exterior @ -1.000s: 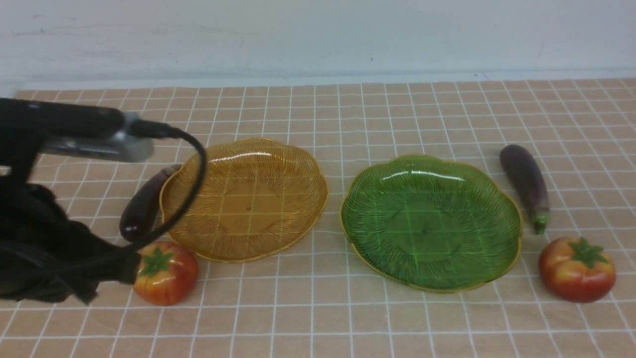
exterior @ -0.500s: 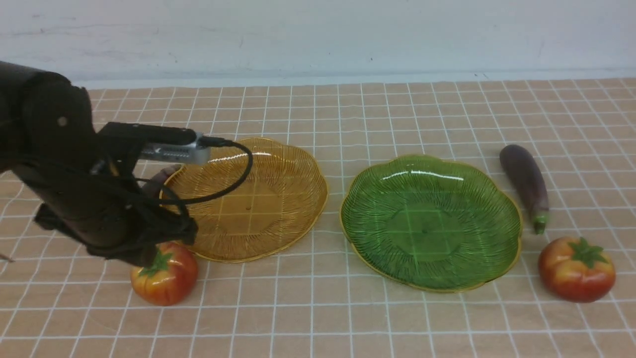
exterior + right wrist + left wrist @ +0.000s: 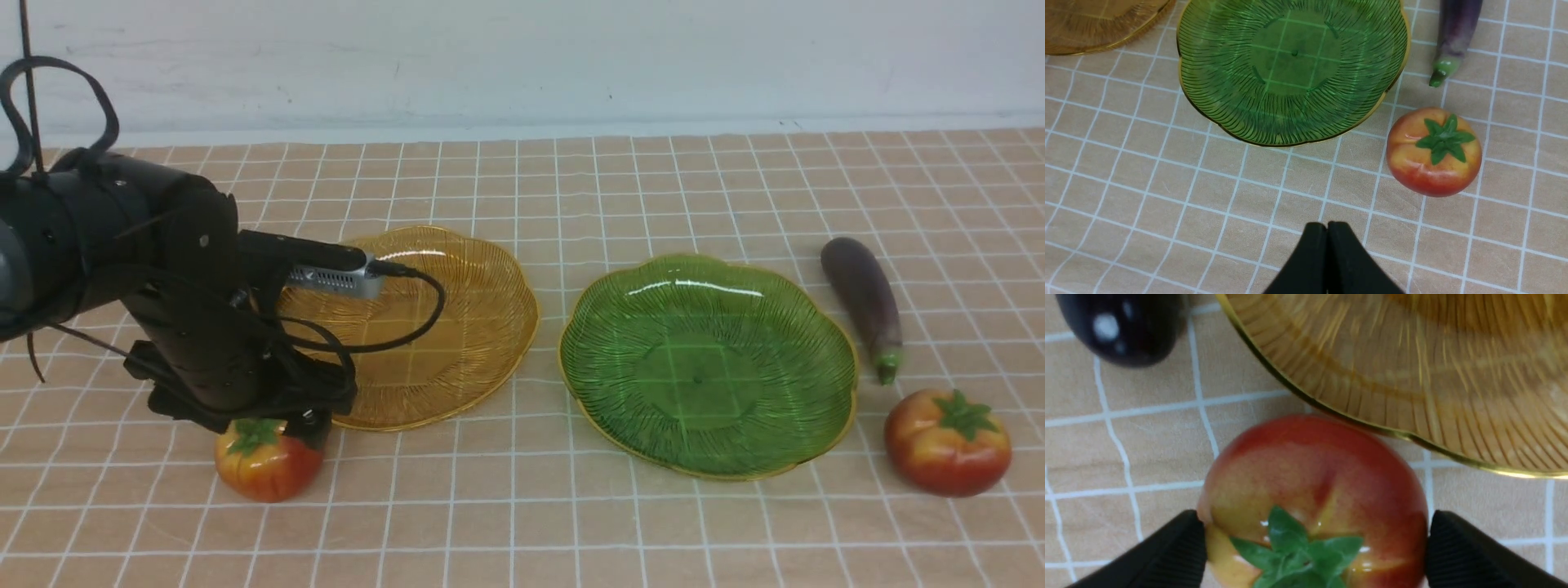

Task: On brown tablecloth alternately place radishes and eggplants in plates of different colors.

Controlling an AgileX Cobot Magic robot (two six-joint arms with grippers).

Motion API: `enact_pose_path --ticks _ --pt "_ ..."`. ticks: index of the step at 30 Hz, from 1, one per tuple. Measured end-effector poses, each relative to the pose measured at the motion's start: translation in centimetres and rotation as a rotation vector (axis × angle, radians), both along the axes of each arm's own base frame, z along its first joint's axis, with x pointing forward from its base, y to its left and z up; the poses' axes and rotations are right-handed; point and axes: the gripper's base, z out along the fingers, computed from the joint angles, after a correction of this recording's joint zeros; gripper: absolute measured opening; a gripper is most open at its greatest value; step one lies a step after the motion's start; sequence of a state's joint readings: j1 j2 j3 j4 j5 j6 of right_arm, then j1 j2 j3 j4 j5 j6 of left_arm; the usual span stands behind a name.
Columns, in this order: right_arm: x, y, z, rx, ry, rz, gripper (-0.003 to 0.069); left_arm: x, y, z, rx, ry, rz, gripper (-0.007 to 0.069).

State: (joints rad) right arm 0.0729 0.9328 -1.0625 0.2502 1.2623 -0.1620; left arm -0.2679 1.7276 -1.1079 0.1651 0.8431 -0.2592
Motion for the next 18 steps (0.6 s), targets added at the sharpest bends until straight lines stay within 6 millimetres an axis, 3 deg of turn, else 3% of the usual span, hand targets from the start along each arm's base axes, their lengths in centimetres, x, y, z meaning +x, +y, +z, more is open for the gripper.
enact_pose_path --ticks 9,16,18 --pt "-0.03 0.25 0.06 0.030 0.002 0.007 -0.0018 0.56 -0.11 -0.46 0.002 -0.002 0.010 0.0672" --pt "-0.04 0.29 0.07 0.035 0.003 0.008 -0.0018 0.58 -0.12 -0.69 0.004 0.036 0.051 0.0428" --pt "-0.04 0.29 0.07 0.034 0.002 0.009 -0.0018 0.54 -0.10 -0.69 0.006 0.041 0.058 0.0419"
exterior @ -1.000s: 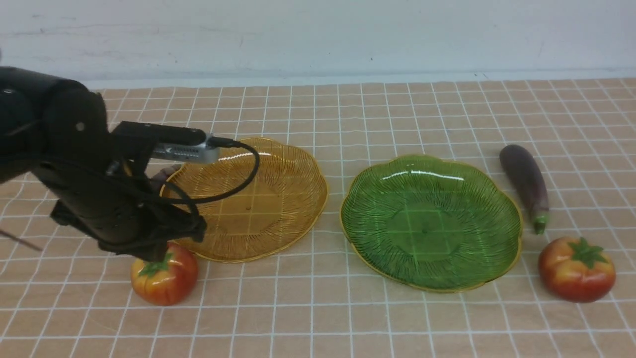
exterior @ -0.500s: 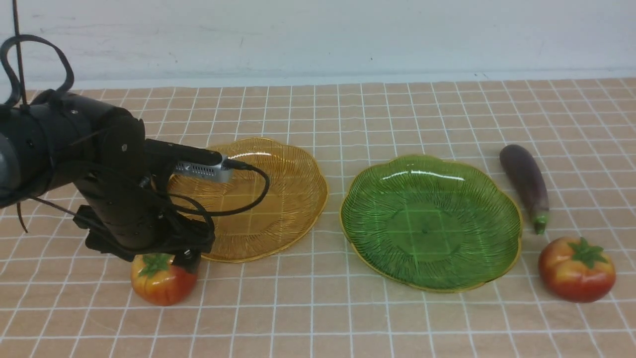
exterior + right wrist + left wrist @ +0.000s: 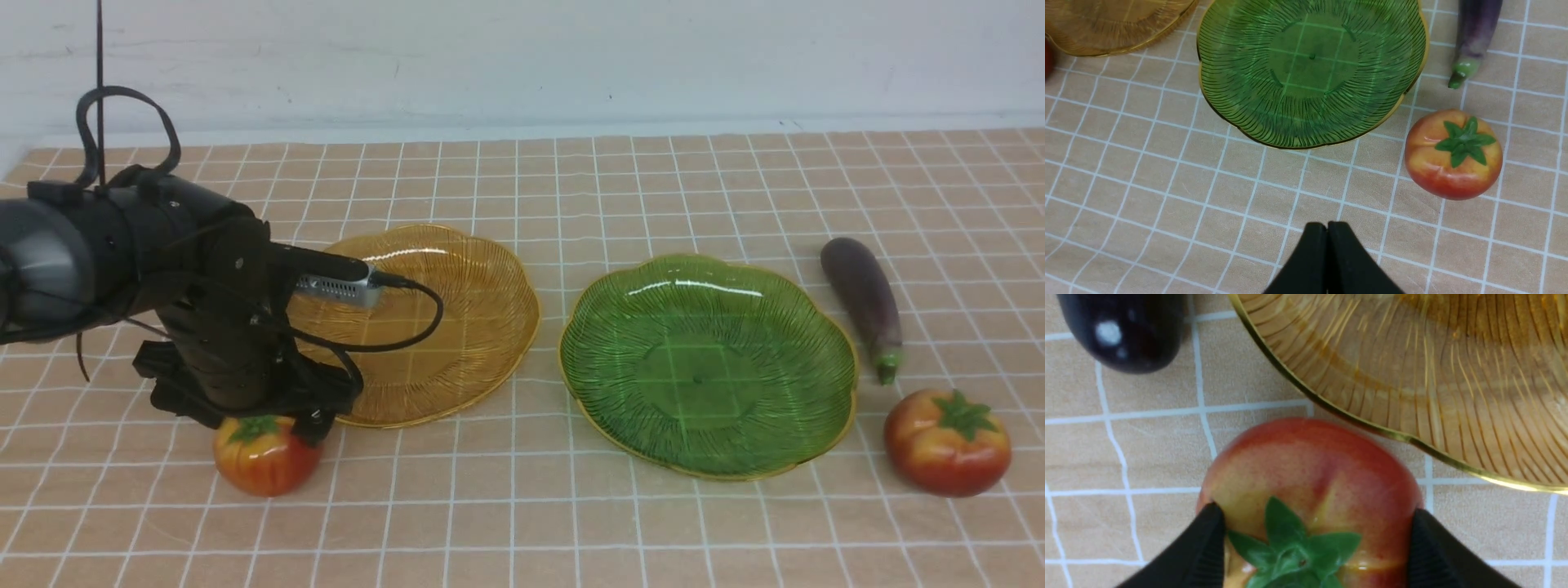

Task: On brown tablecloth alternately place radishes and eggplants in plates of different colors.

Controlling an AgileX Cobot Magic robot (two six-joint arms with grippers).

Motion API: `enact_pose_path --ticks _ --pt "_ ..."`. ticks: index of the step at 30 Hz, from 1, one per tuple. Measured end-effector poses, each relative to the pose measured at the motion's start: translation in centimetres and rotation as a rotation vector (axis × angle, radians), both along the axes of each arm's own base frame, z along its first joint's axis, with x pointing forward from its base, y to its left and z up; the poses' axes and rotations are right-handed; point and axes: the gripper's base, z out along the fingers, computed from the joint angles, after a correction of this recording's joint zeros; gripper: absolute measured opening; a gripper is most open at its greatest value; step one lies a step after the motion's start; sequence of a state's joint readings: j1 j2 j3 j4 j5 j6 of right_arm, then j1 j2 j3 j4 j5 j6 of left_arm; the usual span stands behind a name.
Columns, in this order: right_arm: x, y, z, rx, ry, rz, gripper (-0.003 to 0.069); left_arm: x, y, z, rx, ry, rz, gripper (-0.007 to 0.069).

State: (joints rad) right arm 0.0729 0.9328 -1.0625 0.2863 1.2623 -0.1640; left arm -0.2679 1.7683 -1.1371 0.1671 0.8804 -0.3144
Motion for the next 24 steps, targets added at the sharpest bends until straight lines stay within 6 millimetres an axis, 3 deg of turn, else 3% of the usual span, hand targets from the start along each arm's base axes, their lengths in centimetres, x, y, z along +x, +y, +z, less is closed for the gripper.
enact_pose_path --ticks 9,12,15,20,24 --pt "0.0 0.0 0.0 -0.001 -0.001 0.002 -0.0018 -1.3 0.5 1.5 0.015 0.051 0.024 0.0409" --pt "0.0 0.0 0.0 -0.001 -0.001 0.002 -0.0018 -2.4 0.9 4.8 -0.010 -0.029 0.033 0.0408" --pt "0.0 0.0 0.0 -0.001 -0.001 0.002 -0.0018 -2.7 0.8 6.7 -0.063 -0.106 0.040 0.0409" --pt "0.0 0.0 0.0 0.002 0.000 0.002 -0.0018 -1.3 -0.4 8.3 -0.186 -0.251 -0.002 0.0407" --pt "0.0 0.0 0.0 0.001 0.000 0.002 -0.0018 1.0 -1.6 6.6 -0.247 -0.292 -0.052 0.0407"
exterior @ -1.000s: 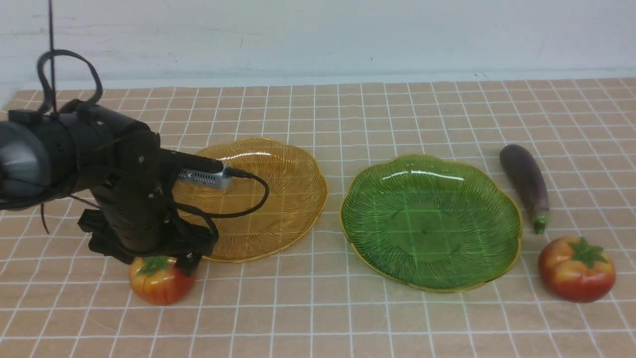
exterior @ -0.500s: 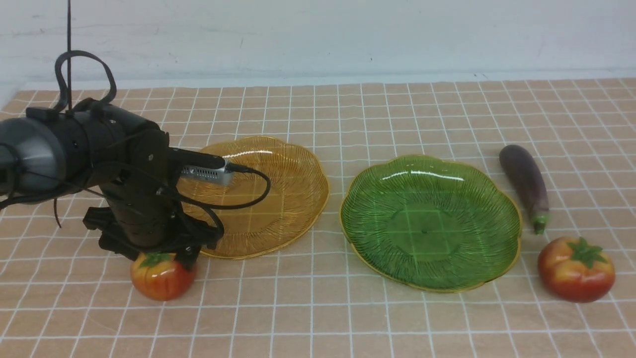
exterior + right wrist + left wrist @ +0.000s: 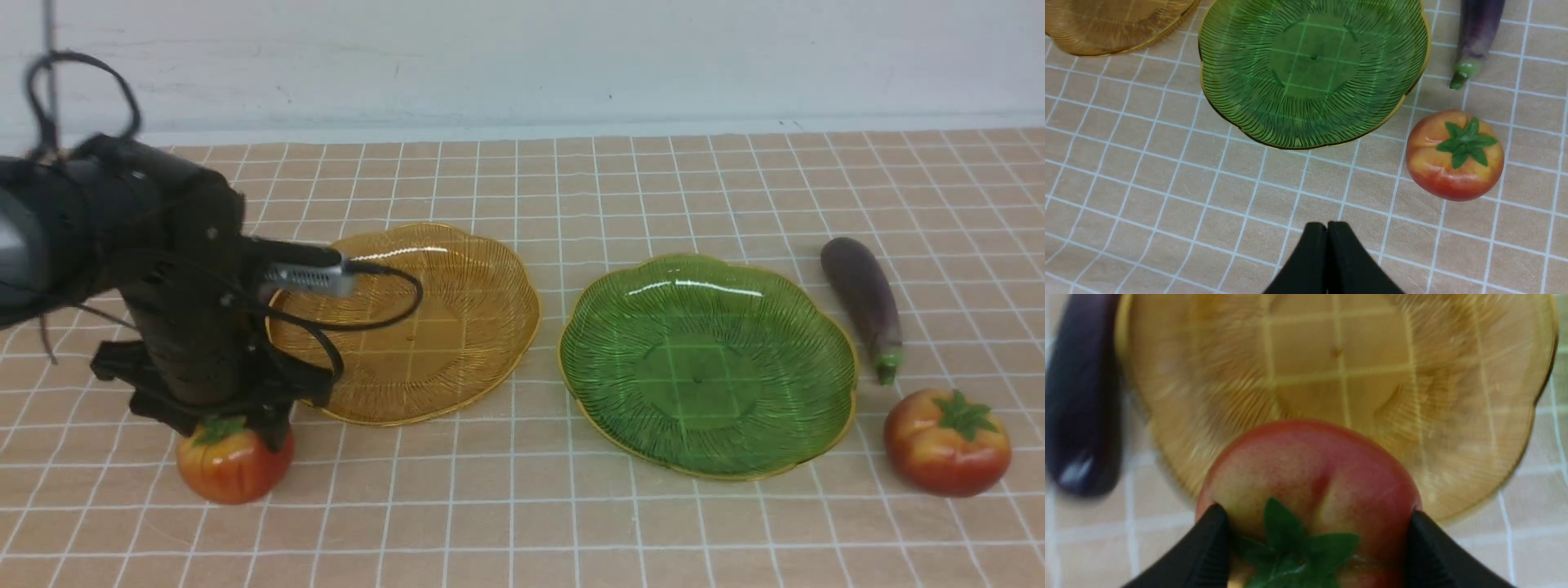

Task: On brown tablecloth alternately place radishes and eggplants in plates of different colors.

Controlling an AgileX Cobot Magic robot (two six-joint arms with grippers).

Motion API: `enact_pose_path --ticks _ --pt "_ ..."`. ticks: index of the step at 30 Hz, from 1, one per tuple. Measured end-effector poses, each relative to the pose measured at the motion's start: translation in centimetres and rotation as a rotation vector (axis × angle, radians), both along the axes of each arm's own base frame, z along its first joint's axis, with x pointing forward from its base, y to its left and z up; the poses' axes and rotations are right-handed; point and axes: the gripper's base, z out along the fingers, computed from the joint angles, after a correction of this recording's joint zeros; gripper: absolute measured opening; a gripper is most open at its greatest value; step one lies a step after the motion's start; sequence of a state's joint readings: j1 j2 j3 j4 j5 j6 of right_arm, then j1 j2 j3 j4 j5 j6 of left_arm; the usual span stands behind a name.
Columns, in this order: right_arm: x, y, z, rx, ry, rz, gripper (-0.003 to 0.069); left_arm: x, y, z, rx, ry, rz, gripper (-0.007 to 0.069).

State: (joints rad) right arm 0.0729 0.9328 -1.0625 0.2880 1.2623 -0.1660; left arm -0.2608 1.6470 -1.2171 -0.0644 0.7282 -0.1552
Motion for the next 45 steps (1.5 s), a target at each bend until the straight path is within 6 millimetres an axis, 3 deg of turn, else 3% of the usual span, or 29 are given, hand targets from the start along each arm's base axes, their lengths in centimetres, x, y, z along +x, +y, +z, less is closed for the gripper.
enact_pose_path --ticks 5,8,13,16,21,23,25,27,29,32,34,41,45 --pt "0.7 -0.7 -0.5 -0.054 0.032 -0.063 -0.0018 2.3 -0.6 -3.5 0.038 0.021 -0.052 0.0409" --pt "2.5 -1.5 -1.9 -0.123 0.114 -0.172 -0.0017 3.1 -0.8 -5.1 0.047 0.047 -0.056 0.0428" --pt "5.5 -1.9 -4.4 -0.174 0.237 -0.227 0.0039 3.8 -1.0 -5.5 0.047 0.047 -0.056 0.0580" --pt "7.1 -2.2 -5.8 -0.176 0.285 -0.247 0.0144 3.8 -1.0 -4.3 0.047 0.042 -0.061 0.0673" --pt "9.9 -3.1 -8.3 -0.125 0.332 -0.305 0.0409 3.3 -0.9 -0.9 0.048 0.006 -0.086 0.0669" --pt "11.2 -3.2 -9.6 -0.119 0.341 -0.312 0.0548 2.9 -0.8 0.7 0.043 -0.017 -0.089 0.0627" --pt "12.5 -3.2 -11.3 -0.123 0.371 -0.312 0.0652 2.0 -0.6 2.9 0.036 -0.050 -0.092 0.0503" --pt "13.5 -3.2 -12.7 -0.123 0.393 -0.313 0.0678 1.3 -0.4 4.3 0.034 -0.074 -0.097 0.0366" --pt "14.4 -3.2 -14.1 -0.126 0.413 -0.314 0.0687 0.4 -0.2 6.0 0.040 -0.101 -0.119 0.0160" --pt "15.8 -3.2 -16.9 -0.133 0.454 -0.315 0.0689 -0.3 0.0 6.8 0.057 -0.106 -0.151 0.0027" --pt "16.4 -3.2 -18.1 -0.131 0.472 -0.317 0.0691 -0.5 0.1 6.9 0.064 -0.091 -0.160 0.0003" --pt "17.4 -3.2 -18.6 -0.111 0.451 -0.307 0.0691 -0.6 0.1 6.8 0.066 -0.076 -0.163 -0.0003" --pt "17.5 -3.1 -18.7 -0.111 0.455 -0.282 0.0645 -0.7 0.1 6.8 0.067 -0.071 -0.164 -0.0003"
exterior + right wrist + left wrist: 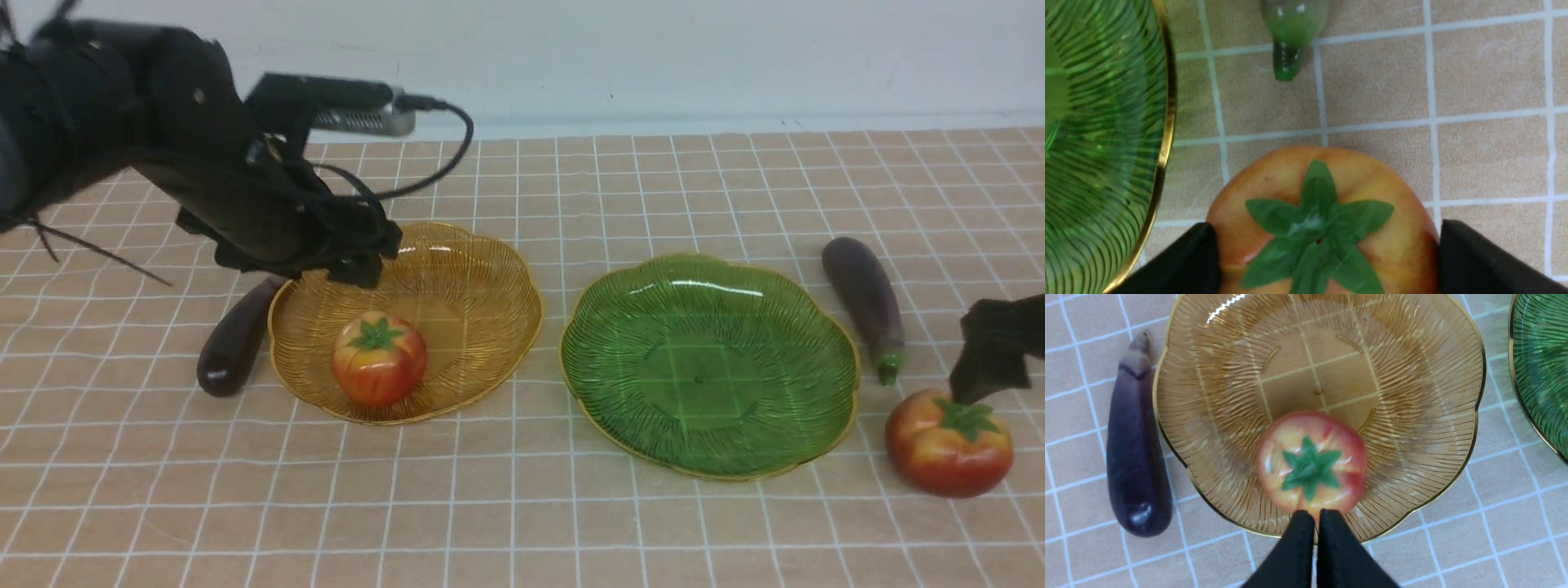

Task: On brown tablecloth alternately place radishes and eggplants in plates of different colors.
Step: 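Pick up the tomato from the table and place it in the yellow plate with the right gripper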

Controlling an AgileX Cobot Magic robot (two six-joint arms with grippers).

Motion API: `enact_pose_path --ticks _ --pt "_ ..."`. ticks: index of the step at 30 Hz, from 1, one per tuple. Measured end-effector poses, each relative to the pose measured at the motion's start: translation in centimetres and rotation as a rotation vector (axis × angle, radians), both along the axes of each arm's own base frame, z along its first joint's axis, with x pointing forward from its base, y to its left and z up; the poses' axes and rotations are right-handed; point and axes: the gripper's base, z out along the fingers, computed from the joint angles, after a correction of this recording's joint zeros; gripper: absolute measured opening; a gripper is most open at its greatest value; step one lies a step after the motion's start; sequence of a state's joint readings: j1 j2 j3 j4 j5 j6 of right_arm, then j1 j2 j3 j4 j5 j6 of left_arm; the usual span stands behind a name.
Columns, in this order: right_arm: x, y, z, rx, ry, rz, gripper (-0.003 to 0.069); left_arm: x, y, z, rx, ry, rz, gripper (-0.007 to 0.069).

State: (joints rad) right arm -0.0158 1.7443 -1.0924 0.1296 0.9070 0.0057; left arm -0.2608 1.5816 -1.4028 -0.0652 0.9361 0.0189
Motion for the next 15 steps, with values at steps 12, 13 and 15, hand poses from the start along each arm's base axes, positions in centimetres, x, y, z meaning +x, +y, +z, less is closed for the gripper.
enact_pose_path --ticks 12,13,15 --pt "-0.5 0.2 0.7 0.021 0.042 0.014 0.0618 -0.2 0.0 -0.1 0.006 0.024 -0.002 -0.0003" --pt "-0.7 0.3 0.8 0.028 0.050 0.012 0.0615 -0.2 0.0 -0.1 0.006 0.024 -0.002 -0.0003" --pt "-1.2 0.4 1.2 0.040 0.066 0.011 0.0608 -0.2 0.0 -0.1 0.006 0.025 -0.002 -0.0003"
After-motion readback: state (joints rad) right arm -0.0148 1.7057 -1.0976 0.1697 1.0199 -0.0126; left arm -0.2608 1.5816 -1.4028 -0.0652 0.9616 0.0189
